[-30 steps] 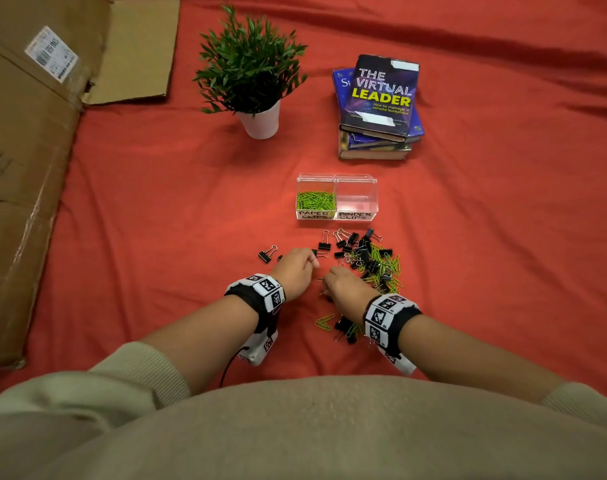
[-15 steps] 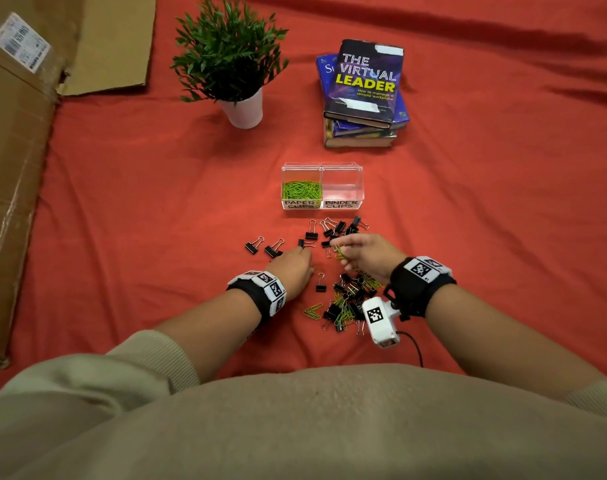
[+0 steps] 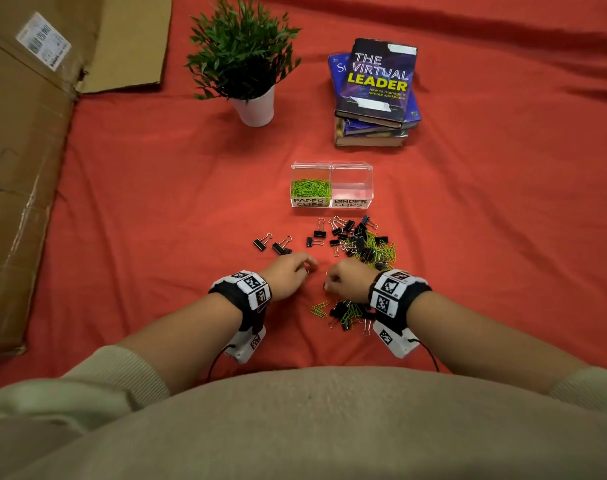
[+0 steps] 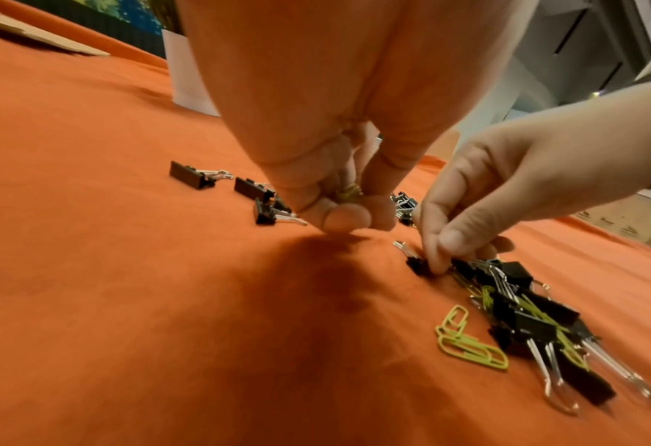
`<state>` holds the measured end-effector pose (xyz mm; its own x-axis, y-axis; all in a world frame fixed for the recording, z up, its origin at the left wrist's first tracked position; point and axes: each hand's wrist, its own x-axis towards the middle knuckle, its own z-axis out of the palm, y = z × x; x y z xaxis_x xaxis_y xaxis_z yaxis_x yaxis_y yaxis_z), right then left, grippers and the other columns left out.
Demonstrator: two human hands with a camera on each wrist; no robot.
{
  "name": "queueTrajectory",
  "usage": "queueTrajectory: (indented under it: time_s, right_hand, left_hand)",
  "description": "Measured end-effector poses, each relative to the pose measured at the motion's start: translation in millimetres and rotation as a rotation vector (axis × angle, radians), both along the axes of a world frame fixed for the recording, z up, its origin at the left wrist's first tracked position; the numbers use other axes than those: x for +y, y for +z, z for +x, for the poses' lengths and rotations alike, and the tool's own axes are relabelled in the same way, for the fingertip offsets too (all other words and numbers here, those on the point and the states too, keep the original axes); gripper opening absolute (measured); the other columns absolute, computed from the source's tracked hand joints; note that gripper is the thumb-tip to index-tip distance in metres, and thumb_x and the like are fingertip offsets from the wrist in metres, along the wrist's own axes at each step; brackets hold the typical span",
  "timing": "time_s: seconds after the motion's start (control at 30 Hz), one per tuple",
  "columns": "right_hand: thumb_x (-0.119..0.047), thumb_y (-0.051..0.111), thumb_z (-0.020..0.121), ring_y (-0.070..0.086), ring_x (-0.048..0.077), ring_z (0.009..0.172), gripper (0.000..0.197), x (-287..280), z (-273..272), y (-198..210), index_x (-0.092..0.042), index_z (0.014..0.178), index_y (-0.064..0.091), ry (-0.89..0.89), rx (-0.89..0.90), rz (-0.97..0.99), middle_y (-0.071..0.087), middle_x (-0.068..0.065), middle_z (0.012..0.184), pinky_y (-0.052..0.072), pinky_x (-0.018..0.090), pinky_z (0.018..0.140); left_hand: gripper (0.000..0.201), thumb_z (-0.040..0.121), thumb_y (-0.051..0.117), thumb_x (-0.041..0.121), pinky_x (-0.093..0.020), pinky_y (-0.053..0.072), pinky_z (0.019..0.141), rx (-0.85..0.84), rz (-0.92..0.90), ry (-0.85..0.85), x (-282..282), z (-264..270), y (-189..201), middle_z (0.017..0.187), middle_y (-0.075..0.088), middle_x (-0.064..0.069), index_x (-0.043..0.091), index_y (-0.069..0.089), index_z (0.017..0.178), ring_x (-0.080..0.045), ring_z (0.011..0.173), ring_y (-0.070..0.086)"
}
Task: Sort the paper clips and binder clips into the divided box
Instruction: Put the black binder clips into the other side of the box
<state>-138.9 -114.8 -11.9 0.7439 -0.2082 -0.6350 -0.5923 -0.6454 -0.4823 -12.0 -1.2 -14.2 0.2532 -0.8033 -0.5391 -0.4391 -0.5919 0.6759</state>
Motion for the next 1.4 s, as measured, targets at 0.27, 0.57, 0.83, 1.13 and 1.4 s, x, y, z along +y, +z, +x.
queueTrajectory:
  time_s: [0.27,0.57,0.83,1.13,1.4]
  right_hand:
    - [-0.015,0.059,0.084,0.061,0.014,0.076,0.01,-21.2,-4.7,21.8,-0.013,0.089,0.068,-0.055,-0.077,0.023,0.066,-0.004,0.08,0.05,0.017,0.066]
    - [-0.021,0.064,0.081,0.057,0.024,0.103,0.033,-5.2,-45.0,7.7,-0.017,0.112,0.055,0.317,0.031,-0.174,0.061,0.005,0.111,0.051,0.037,0.082]
    - [-0.028,0.06,0.088,0.061,0.019,0.079,0.014,-2.8,-32.0,-7.6,-0.017,0.095,0.062,0.003,-0.089,-0.115,0.063,-0.003,0.08,0.041,0.026,0.064]
    - [-0.03,0.061,0.088,0.052,0.01,0.06,0.015,-8.0,-0.7,0.1,-0.019,0.098,0.06,-0.251,-0.212,-0.026,0.051,-0.009,0.064,0.04,0.024,0.055]
    - [-0.018,0.057,0.086,0.058,0.011,0.071,0.005,-12.1,-31.3,4.7,-0.017,0.087,0.062,-0.104,-0.062,-0.099,0.06,-0.008,0.077,0.043,0.019,0.057]
  left_hand:
    - [0.014,0.087,0.055,0.02,-0.031,0.046,0.078,-0.178,0.057,-0.286,9.3,-30.3,-4.2,0.097,0.066,-0.01,0.01,0.059,0.097,-0.027,0.09,0.06]
    - [0.032,0.092,0.055,0.027,-0.04,0.043,0.095,-0.483,0.061,-0.582,10.2,-41.5,-18.1,0.122,0.056,-0.016,0.005,0.05,0.114,-0.032,0.115,0.053]
    - [0.029,0.097,0.044,0.025,-0.04,0.042,0.095,-0.414,0.075,-0.438,20.9,-32.2,-13.0,0.12,0.053,-0.018,0.003,0.047,0.116,-0.034,0.111,0.053]
    - [0.0,0.095,0.049,0.015,-0.025,0.033,0.067,-0.153,-0.036,0.012,14.7,3.1,-2.3,0.08,0.051,0.002,0.014,0.049,0.095,-0.017,0.076,0.047]
    - [0.024,0.096,0.039,0.005,-0.026,0.036,0.057,0.114,-0.021,0.19,3.7,-1.3,-7.2,0.069,0.05,0.003,0.02,0.057,0.096,-0.013,0.059,0.043]
